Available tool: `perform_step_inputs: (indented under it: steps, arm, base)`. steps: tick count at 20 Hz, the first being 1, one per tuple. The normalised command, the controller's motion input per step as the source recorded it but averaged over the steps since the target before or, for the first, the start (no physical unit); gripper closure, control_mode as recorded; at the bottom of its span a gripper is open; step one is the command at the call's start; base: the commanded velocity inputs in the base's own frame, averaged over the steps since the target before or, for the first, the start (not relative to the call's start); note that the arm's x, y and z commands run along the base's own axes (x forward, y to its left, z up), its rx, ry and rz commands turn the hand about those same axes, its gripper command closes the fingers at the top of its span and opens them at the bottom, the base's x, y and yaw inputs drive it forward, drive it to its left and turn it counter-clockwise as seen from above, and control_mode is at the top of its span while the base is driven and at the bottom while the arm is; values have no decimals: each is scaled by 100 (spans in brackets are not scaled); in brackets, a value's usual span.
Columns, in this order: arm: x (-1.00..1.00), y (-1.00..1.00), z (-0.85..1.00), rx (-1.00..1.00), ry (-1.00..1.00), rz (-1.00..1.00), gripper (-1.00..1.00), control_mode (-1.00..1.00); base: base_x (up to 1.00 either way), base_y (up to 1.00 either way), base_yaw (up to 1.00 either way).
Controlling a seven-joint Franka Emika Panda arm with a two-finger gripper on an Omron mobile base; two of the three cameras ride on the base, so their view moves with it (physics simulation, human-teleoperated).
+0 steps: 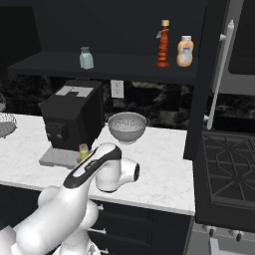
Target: Put the shaker and condiment bottle from the counter next to their counterparts in the cabinet.
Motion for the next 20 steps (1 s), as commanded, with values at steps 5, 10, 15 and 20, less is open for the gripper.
perform_step_inputs:
  steps: [5, 10, 15, 20]
  arm:
    - [-24, 0, 78, -3, 9, -28, 100, -100]
    - [-22, 0, 75, -1, 3, -25, 100, -100]
    - [-8, 9, 73, 0, 0, -22, 100, -100]
    - [0, 25, 71, 0, 0, -19, 100, -100]
  base:
    - [0, 0, 0]
    - [0, 0, 0]
    - [0, 0, 0]
    - [0, 0, 0]
